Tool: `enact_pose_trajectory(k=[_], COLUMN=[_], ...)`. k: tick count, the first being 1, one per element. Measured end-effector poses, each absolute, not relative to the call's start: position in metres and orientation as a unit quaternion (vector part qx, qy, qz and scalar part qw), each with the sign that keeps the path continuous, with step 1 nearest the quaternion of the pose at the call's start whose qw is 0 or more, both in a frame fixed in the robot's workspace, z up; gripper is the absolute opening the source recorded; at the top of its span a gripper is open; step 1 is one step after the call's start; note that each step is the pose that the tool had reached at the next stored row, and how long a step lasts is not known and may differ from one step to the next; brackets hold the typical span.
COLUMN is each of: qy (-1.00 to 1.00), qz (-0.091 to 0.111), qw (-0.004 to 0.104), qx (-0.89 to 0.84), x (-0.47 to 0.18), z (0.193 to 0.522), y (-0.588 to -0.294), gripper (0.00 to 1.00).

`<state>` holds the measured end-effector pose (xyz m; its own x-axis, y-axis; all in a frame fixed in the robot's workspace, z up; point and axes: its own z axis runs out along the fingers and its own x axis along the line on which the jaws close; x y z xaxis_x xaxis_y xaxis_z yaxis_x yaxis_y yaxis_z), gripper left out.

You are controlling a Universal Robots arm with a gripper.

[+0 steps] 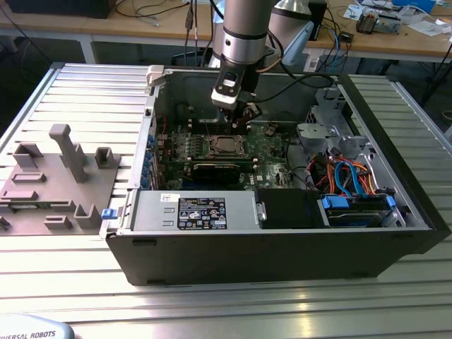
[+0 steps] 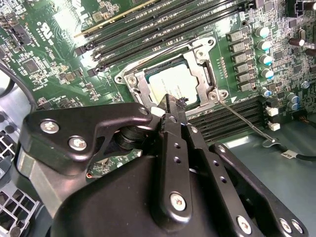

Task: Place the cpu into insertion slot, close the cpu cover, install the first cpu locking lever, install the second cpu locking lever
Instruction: 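Install the first cpu locking lever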

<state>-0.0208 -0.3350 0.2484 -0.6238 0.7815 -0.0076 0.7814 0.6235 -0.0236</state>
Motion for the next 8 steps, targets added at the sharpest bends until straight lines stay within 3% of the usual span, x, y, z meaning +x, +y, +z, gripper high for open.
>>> enact_pose_trajectory(k=[8], qy=[-0.904], qz=[0.012], qw=[0.002], qx=[-0.428], x=[-0.0208], z=[0.2484], y=[-0.3350], gripper=[0.11])
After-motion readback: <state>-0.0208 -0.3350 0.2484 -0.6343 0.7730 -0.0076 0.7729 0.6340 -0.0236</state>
